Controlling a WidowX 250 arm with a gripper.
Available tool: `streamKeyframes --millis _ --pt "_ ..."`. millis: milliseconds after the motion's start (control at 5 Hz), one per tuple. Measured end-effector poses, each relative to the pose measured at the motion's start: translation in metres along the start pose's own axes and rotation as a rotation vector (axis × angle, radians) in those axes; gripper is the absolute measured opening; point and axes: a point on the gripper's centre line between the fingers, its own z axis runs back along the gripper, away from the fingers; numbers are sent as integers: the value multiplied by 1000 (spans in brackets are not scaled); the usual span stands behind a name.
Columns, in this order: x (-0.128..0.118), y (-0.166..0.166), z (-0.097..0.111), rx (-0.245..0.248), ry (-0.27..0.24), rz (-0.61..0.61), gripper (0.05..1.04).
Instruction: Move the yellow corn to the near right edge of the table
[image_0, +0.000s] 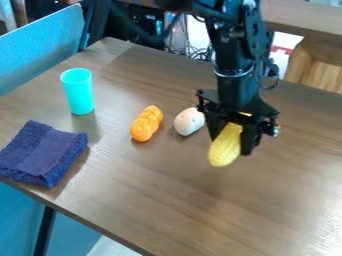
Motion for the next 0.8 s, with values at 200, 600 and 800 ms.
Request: streamKeyframes --millis 200,600,800 --pt "-23 -37 -7 -27 -13 -52 678" --pt "-50 -84 -39 -17 5 -180 678" --pt "-49 -93 -64 -2 27 -200 678"
